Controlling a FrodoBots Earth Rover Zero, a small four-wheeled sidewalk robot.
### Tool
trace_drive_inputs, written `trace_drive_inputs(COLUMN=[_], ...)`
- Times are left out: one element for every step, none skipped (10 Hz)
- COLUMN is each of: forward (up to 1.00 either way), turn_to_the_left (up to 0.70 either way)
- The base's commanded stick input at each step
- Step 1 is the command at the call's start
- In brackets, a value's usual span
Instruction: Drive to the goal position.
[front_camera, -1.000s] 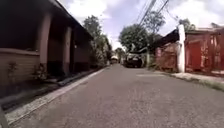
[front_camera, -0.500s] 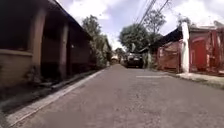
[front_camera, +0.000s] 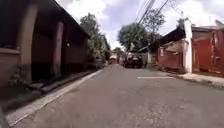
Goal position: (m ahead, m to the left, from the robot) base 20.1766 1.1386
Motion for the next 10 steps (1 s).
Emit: trace_drive_inputs(forward=[0.70,0.70,0.70,0.70,0.70,0.70,0.70,0.70,0.70,0.70], turn_to_the_left=[0.00,0.00,0.00,0.00,0.00,0.00,0.00,0.00,0.00,0.00])
